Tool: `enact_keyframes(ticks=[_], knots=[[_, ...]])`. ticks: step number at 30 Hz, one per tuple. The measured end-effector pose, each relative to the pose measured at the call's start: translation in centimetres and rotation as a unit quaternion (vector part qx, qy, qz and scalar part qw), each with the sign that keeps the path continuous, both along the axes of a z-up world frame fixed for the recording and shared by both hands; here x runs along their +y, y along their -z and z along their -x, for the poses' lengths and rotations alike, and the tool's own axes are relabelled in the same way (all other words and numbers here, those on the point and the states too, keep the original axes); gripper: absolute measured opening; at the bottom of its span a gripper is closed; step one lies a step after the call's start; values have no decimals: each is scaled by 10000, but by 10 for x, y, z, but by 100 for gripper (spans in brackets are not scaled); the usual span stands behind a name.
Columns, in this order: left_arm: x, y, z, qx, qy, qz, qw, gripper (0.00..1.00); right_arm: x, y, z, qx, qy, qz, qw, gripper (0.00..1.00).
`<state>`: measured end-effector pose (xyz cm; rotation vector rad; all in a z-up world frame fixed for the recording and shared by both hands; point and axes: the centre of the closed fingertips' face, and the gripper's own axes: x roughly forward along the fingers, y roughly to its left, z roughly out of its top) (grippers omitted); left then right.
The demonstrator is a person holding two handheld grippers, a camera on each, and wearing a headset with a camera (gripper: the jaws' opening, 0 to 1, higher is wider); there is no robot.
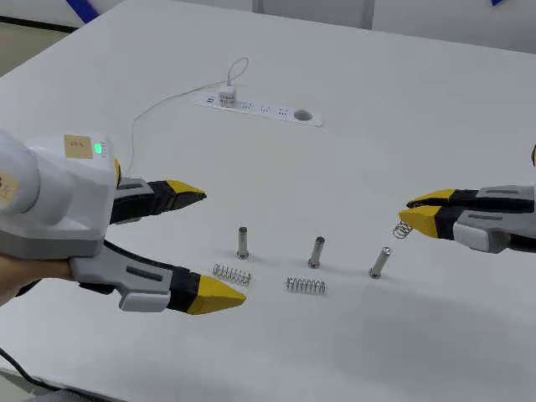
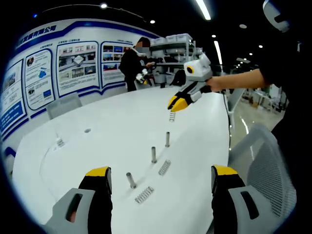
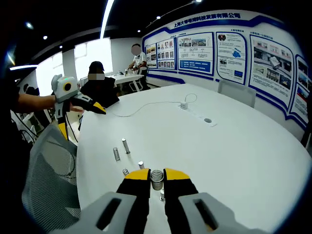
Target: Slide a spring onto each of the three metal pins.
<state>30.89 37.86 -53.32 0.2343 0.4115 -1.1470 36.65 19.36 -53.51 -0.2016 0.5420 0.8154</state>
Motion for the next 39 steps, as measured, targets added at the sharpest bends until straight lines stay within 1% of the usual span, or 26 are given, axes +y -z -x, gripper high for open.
enact_keyframes(ticks=[2, 3, 4, 5, 6, 7, 9, 11, 12, 14, 16, 20, 22, 24, 28, 31, 36, 39], knots=[[1, 3, -1, 25, 15, -59, 10000, 87, -2, 7, -1, 69, 26, 104, 9999, 10], [2, 4, -1, 39, 18, -74, 10000, 88, -2, 9, -2, 89, 43, 113, 9999, 10], [3, 6, -1, 92, 9, -101, 9999, 88, -2, 11, -3, 142, 74, 50, 9999, 10], [3, 6, -1, 110, -7, -95, 9999, 87, -1, 12, -3, 171, 86, 4, 9998, 10], [3, 4, -2, 70, -29, -46, 10000, 88, -2, 14, -5, 185, 138, -19, 9997, 10], [3, 4, -3, 63, -43, -23, 10000, 88, -2, 16, -6, 198, 150, -13, 9997, 10], [4, 4, -4, 106, -77, 11, 9999, 88, -1, 21, -8, 225, 140, 42, 9996, 10], [6, 6, -6, 102, -101, -2, 9999, 88, 0, 24, -10, 265, 115, 58, 9996, 10], [7, 6, -6, 106, -116, -10, 9999, 88, 0, 26, -10, 285, 116, 88, 9995, 10], [9, 7, -7, 122, -162, 14, 9998, 88, -3, 32, -11, 309, 100, 293, 9990, 10], [10, 8, -7, 142, -194, 28, 9997, 88, -1, 35, -11, 323, 65, 314, 9990, 10], [12, 9, -6, 158, -237, 23, 9996, 88, 1, 36, -10, 343, 37, 289, 9990, 11], [12, 7, -5, 195, -269, 87, 9994, 88, 2, 36, -11, 341, 47, 276, 9990, 11], [11, 5, -4, 193, -272, 158, 9993, 88, 1, 37, -11, 375, 61, 300, 9988, 11], [13, 6, -4, 186, -276, 76, 9994, 88, 0, 41, -10, 420, 88, 308, 9986, 11], [14, 6, -5, 196, -310, 104, 9993, 89, -1, 44, -10, 442, 114, 302, 9985, 11], [17, 10, -7, 249, -373, 67, 9990, 90, 0, 51, -11, 464, 148, 329, 9983, 11], [17, 8, -8, 229, -400, 96, 9989, 91, 0, 54, -11, 479, 155, 366, 9981, 11]])
